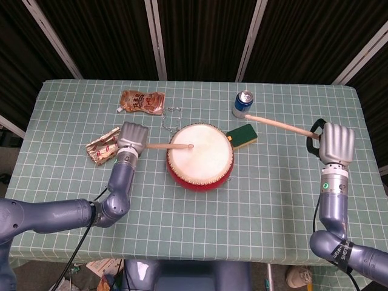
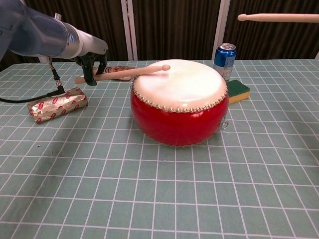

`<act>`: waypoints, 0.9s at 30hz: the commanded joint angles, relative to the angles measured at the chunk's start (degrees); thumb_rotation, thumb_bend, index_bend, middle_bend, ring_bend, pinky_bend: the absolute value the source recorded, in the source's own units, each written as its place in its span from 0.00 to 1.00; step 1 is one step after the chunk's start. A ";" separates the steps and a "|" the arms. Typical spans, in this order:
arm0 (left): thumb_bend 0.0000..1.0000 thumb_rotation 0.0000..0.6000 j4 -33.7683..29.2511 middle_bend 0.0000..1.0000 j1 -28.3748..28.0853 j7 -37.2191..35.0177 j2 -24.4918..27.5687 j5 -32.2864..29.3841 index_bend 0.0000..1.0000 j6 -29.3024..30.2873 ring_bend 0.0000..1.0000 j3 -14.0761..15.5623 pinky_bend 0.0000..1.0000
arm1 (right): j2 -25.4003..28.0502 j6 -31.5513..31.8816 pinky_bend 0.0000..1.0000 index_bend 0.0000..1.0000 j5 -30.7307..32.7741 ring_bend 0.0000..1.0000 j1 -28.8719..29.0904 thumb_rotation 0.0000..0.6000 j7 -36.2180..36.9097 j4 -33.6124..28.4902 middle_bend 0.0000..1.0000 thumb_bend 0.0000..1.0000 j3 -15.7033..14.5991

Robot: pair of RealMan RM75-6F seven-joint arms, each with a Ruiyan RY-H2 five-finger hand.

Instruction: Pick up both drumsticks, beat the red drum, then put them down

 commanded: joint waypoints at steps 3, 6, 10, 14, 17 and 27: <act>0.55 1.00 -3.13 1.00 5.48 -25.13 3.65 22.87 0.78 2.35 1.00 -6.18 1.00 | 0.05 0.39 1.00 0.98 -1.25 1.00 -0.32 1.00 0.80 -0.81 1.00 0.53 0.15; 0.55 1.00 -4.26 1.00 8.03 -31.79 5.09 29.50 0.78 4.20 1.00 -7.47 1.00 | 0.11 0.63 1.00 0.98 -2.27 1.00 -0.39 1.00 1.54 -1.63 1.00 0.53 0.53; 0.55 1.00 -5.62 1.00 10.30 -36.59 7.52 33.88 0.78 5.04 1.00 -8.44 1.00 | 0.14 0.84 1.00 0.98 -4.09 1.00 -0.31 1.00 2.36 -2.41 1.00 0.53 0.80; 0.55 1.00 -6.55 1.00 11.95 -39.47 9.41 36.33 0.78 5.96 1.00 -9.11 1.00 | -0.09 0.83 1.00 0.98 -6.71 1.00 -0.29 1.00 3.98 -2.99 1.00 0.53 0.90; 0.55 1.00 -6.48 1.00 12.72 -40.48 10.23 37.15 0.78 6.24 1.00 -9.21 1.00 | -0.21 0.35 1.00 0.98 -10.19 1.00 -0.02 1.00 4.44 -2.34 1.00 0.53 -0.08; 0.55 1.00 -6.62 1.00 13.99 -40.94 13.88 35.89 0.78 4.19 1.00 -9.51 1.00 | -3.33 -1.86 1.00 0.98 -14.33 1.00 1.59 1.00 5.87 -2.12 1.00 0.53 -1.02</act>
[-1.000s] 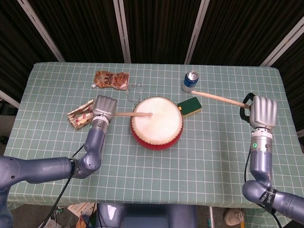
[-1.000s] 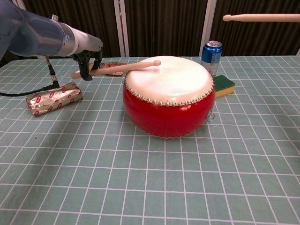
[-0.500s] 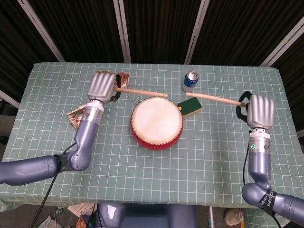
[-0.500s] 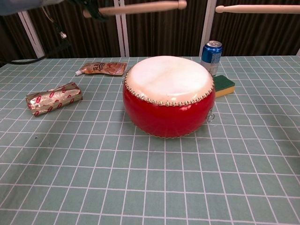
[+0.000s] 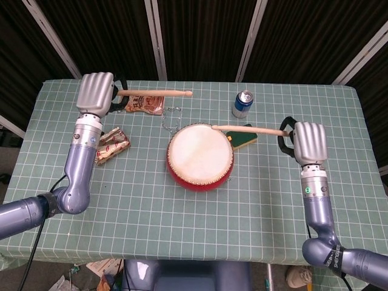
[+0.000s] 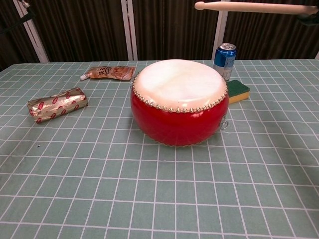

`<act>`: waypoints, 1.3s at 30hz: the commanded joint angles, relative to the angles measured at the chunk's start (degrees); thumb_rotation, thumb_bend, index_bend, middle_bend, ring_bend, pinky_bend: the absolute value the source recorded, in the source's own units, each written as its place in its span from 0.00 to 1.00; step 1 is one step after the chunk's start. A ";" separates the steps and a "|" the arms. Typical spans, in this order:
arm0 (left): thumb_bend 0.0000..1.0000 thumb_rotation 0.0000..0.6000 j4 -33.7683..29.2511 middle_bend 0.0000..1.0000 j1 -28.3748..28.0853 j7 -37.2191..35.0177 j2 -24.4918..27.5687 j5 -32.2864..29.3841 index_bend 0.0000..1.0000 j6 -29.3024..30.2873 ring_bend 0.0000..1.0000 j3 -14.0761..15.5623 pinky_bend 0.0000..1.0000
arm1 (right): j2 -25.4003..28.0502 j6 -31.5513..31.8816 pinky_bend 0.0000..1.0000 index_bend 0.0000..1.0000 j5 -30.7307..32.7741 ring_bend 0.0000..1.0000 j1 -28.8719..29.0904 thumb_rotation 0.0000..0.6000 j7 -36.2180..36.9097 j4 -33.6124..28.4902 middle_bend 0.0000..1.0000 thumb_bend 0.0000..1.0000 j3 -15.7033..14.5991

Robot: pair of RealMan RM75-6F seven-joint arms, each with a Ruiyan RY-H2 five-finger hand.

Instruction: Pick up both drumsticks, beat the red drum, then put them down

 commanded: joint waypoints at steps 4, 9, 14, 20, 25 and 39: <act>0.55 1.00 -0.38 1.00 0.87 -1.17 0.98 0.57 0.78 -1.15 1.00 0.54 1.00 | -1.99 -0.22 1.00 0.98 0.06 1.00 1.53 1.00 -1.41 -0.49 1.00 0.53 0.64; 0.55 1.00 -0.34 1.00 1.55 -3.01 1.49 1.40 0.78 -1.58 1.00 0.41 1.00 | -3.65 -0.35 1.00 0.98 2.42 1.00 2.60 1.00 -1.15 -1.23 1.00 0.53 2.55; 0.55 1.00 -0.21 1.00 2.23 -4.18 2.32 2.20 0.78 -2.21 1.00 0.64 1.00 | -5.97 -1.44 1.00 0.98 3.58 1.00 3.74 1.00 -3.73 0.46 1.00 0.53 0.98; 0.55 1.00 -0.28 1.00 2.97 -4.75 2.75 2.89 0.78 -2.88 1.00 1.57 1.00 | -10.65 -4.16 1.00 0.98 3.95 1.00 6.49 1.00 -16.78 6.81 1.00 0.53 -6.81; 0.55 1.00 -0.29 1.00 3.28 -4.12 3.02 3.12 0.78 -3.64 1.00 2.82 1.00 | -15.17 -1.93 1.00 0.99 6.24 1.00 10.10 1.00 -39.08 13.23 1.00 0.54 -13.54; 0.55 1.00 -3.76 1.00 2.46 -1.06 3.11 2.55 0.78 -2.82 1.00 4.01 1.00 | -5.97 6.90 1.00 0.99 14.91 1.00 7.06 1.00 -36.57 0.08 1.00 0.54 -1.07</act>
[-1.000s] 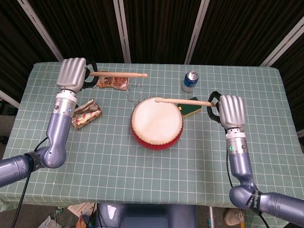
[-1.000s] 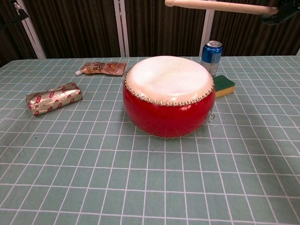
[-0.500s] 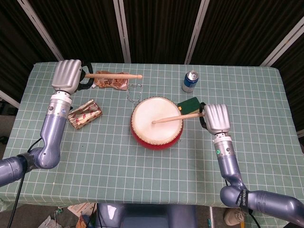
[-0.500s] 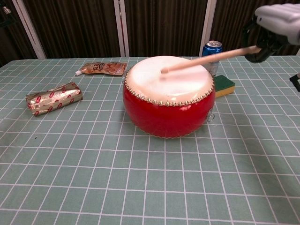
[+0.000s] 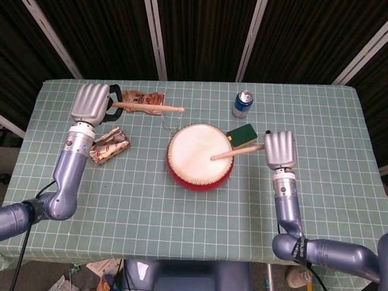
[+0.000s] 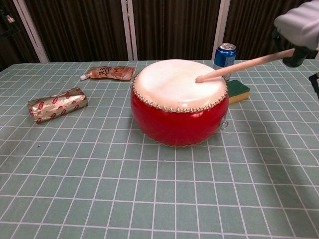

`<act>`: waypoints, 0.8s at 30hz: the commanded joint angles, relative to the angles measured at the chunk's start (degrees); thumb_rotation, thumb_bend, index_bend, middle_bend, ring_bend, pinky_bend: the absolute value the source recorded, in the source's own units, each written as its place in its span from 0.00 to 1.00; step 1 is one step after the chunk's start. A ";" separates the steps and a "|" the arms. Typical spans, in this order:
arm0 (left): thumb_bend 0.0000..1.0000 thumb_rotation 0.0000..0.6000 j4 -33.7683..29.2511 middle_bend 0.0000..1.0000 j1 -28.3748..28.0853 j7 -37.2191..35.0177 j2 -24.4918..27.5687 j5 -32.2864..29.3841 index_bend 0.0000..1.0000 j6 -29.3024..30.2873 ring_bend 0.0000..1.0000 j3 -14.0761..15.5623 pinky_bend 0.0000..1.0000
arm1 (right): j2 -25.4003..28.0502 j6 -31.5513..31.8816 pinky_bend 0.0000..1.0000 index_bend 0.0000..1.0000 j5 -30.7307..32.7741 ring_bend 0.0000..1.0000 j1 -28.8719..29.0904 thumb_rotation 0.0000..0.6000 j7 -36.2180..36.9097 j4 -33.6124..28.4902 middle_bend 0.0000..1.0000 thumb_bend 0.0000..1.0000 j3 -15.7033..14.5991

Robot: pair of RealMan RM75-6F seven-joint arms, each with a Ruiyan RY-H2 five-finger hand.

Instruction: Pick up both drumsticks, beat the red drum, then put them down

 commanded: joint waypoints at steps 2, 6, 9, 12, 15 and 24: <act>0.55 1.00 -1.57 1.00 -0.69 1.59 -0.29 -0.37 0.78 0.85 1.00 0.22 1.00 | 5.95 2.74 1.00 0.99 1.92 1.00 -3.16 1.00 7.87 -5.95 1.00 0.54 4.61; 0.55 1.00 -3.52 1.00 -1.87 3.35 -1.29 -1.32 0.78 1.53 1.00 0.19 1.00 | 8.54 3.00 1.00 0.99 1.28 1.00 -5.15 1.00 11.61 -7.72 1.00 0.54 5.09; 0.55 1.00 -4.42 1.00 -2.94 4.67 -2.44 -1.59 0.78 2.50 1.00 0.05 1.00 | 9.90 2.30 1.00 0.99 1.12 1.00 -6.00 1.00 12.73 -8.35 1.00 0.54 4.58; 0.55 1.00 -4.83 1.00 -3.99 5.85 -3.95 -2.12 0.78 3.83 1.00 -0.24 1.00 | 10.77 1.64 1.00 0.99 0.87 1.00 -6.65 1.00 14.26 -8.77 1.00 0.54 4.35; 0.55 1.00 -4.70 1.00 -5.59 8.89 -5.64 -4.35 0.78 4.99 1.00 -0.11 1.00 | 11.56 0.91 1.00 0.99 0.38 1.00 -7.34 1.00 16.04 -8.74 1.00 0.54 4.02; 0.55 1.00 -1.99 1.00 -9.21 12.38 -11.15 -8.42 0.78 7.36 1.00 -1.12 1.00 | 13.24 -0.99 1.00 0.99 -0.11 1.00 -8.49 1.00 19.74 -7.42 1.00 0.54 3.74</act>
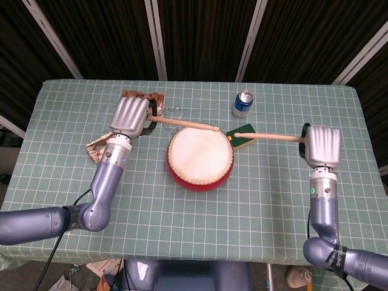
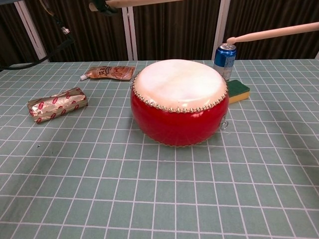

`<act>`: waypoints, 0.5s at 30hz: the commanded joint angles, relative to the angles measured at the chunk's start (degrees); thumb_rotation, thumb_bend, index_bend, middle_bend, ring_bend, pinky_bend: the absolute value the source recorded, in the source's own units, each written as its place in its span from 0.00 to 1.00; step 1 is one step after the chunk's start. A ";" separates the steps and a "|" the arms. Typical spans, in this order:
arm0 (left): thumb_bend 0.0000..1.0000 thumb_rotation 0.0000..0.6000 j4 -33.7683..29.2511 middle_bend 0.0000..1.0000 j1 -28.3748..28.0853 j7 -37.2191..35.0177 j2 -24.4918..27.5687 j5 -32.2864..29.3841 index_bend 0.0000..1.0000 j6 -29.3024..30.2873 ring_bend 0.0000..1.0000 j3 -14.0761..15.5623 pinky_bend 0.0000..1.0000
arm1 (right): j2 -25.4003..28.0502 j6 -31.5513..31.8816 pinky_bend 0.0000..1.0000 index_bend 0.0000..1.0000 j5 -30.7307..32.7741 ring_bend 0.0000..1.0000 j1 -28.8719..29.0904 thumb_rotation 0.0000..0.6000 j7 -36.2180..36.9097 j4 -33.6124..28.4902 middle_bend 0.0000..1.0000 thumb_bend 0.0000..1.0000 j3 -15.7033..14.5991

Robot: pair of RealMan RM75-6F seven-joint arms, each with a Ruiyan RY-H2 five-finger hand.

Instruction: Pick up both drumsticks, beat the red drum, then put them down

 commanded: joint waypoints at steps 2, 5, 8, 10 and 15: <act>0.55 1.00 3.44 1.00 -1.79 0.97 -3.34 -1.92 0.78 -0.12 1.00 -0.20 1.00 | 0.61 -1.39 1.00 0.99 -0.04 1.00 -0.50 1.00 1.61 1.39 1.00 0.54 -0.31; 0.55 1.00 7.27 1.00 -3.69 5.54 -5.75 -6.23 0.78 -2.60 1.00 1.85 1.00 | 0.88 -2.35 1.00 0.99 0.03 1.00 -0.71 1.00 2.45 2.55 1.00 0.54 -0.63; 0.55 1.00 11.06 1.00 -6.42 13.85 -8.29 -14.44 0.78 -4.74 1.00 4.69 1.00 | 1.11 -3.19 1.00 0.99 0.28 1.00 -0.94 1.00 3.25 3.57 1.00 0.54 -0.85; 0.55 1.00 13.85 1.00 -9.52 25.35 -10.07 -21.45 0.78 -5.06 1.00 9.39 1.00 | 1.24 -3.64 1.00 0.99 0.43 1.00 -1.15 1.00 3.63 4.09 1.00 0.54 -1.13; 0.55 1.00 16.49 1.00 -15.18 41.20 -13.32 -37.86 0.78 -3.66 1.00 9.63 1.00 | 1.77 -4.28 1.00 0.99 0.74 1.00 -1.73 1.00 4.29 4.68 1.00 0.54 -1.79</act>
